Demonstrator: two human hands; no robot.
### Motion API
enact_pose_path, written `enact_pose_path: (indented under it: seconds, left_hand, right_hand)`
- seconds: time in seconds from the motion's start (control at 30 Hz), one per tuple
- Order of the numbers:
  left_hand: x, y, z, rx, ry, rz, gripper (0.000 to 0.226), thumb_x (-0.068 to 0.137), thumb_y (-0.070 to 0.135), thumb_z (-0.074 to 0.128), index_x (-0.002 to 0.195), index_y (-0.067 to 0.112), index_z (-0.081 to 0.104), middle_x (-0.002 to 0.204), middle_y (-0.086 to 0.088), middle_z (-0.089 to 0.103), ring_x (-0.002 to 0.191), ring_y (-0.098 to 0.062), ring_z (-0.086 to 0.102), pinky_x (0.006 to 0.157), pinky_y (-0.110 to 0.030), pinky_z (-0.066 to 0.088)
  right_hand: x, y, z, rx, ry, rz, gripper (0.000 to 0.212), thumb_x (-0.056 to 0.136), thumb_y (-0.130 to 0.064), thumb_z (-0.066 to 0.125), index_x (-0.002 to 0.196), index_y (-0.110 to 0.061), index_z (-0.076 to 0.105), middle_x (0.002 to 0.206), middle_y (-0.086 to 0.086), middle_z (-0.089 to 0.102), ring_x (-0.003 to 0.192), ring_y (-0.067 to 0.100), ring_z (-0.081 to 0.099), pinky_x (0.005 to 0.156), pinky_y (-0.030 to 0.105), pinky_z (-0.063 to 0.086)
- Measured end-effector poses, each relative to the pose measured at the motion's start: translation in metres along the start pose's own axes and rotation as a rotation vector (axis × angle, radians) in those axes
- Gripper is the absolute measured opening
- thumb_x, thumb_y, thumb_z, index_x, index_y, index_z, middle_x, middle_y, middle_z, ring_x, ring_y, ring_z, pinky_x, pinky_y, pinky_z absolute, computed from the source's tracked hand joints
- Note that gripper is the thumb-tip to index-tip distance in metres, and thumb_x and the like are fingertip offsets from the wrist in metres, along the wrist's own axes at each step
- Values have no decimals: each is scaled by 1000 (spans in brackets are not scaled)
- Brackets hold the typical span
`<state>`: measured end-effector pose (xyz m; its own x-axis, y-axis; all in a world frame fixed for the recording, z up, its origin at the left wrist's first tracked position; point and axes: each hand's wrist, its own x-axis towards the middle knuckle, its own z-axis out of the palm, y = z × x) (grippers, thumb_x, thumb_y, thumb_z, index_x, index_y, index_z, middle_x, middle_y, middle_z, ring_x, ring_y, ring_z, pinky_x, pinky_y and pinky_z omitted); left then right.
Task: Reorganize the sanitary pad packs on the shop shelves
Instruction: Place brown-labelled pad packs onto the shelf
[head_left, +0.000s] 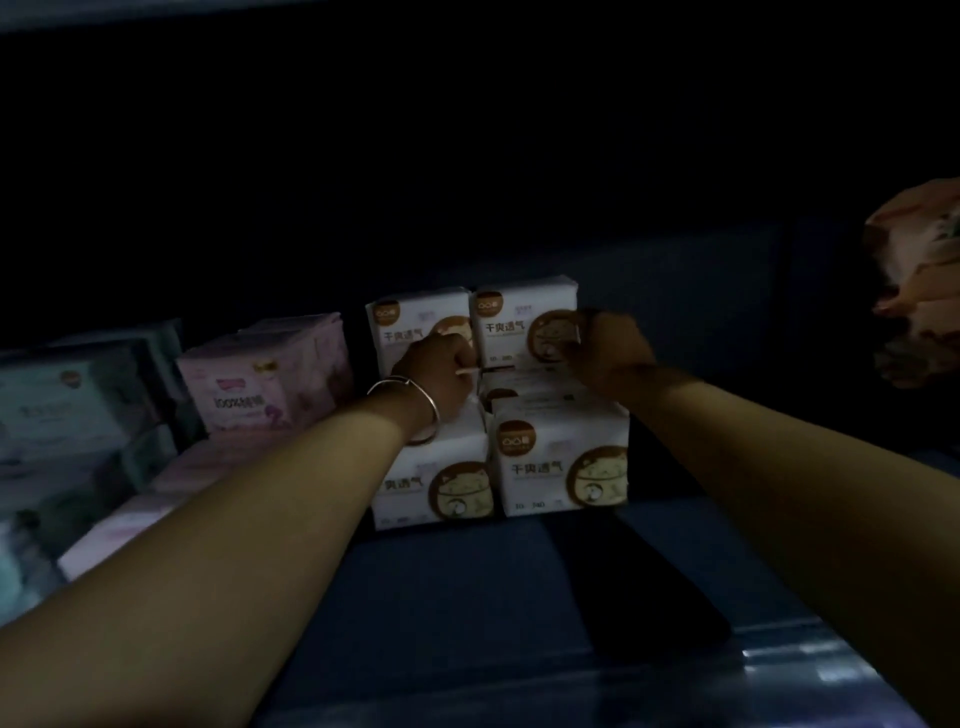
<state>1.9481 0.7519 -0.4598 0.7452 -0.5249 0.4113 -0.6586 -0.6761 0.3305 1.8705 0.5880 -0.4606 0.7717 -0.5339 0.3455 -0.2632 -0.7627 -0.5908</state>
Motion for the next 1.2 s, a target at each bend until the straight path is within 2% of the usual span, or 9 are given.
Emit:
enact_pose_path:
  seconds: [0.17,0.37,0.5,0.63,0.73,0.83,0.9,1.0,1.2]
  left_hand:
    - [-48,14,-17,126,-48,36,28,91,14,52,118,11,58,128,-12,52,116,-31,49,97,-38,43]
    - [-150,35,-24,168,96,161,36,82,21,52,114,8,60,121,-16,54,113,-32,50,92,-35,40]
    - [-231,43,-13,129,164,283,30,85,18,51,111,4,58,114,-18,51,110,-34,46,85,-36,31]
    - [-312,43,23,98,69,282,31,88,20,57,118,11,54,119,-11,49,113,-28,43,85,-33,26]
    - [-370,33,67,79,-76,236,34,86,24,60,118,14,54,118,-7,49,114,-26,43,86,-32,26]
    - [-416,20,116,96,-303,189,37,87,31,59,121,19,50,123,-2,47,118,-21,40,90,-31,25]
    - [-439,13,148,121,-449,163,44,88,38,57,127,22,45,127,1,43,122,-18,37,95,-31,25]
    - [-464,2,196,131,-598,93,57,85,45,59,133,23,39,131,1,40,124,-19,36,99,-33,26]
    - [-490,-15,266,210,-804,11,81,73,53,69,139,24,33,137,3,36,128,-19,32,104,-38,25]
  right_hand:
    - [-62,-4,-19,-323,48,-149,30,95,-21,46,122,-14,55,125,11,55,119,31,46,102,41,31]
    - [-182,10,-36,-358,115,-380,41,90,-16,51,131,-15,50,140,6,44,126,29,34,96,37,25]
    - [-261,39,-22,-330,165,-492,41,79,-9,56,120,-9,58,138,11,47,117,34,41,87,38,29]
    - [-336,76,11,-307,108,-541,36,70,-12,53,103,-4,65,117,17,60,100,40,54,76,41,40]
    - [-381,112,44,-298,-10,-544,32,63,-8,60,94,-3,65,98,18,62,85,40,57,67,39,45]
    - [-417,152,74,-277,-182,-509,35,64,-2,66,99,-2,63,94,18,60,83,40,55,67,44,48]
    - [-435,176,89,-308,-320,-459,36,74,-8,66,109,-5,60,104,15,58,94,37,53,77,41,44]
    - [-455,214,116,-416,-550,-394,49,85,-33,63,128,-14,47,125,7,48,114,26,43,92,34,35]
    - [-479,265,165,-589,-909,-242,86,75,-50,69,145,-25,25,145,3,30,133,26,27,107,44,25]
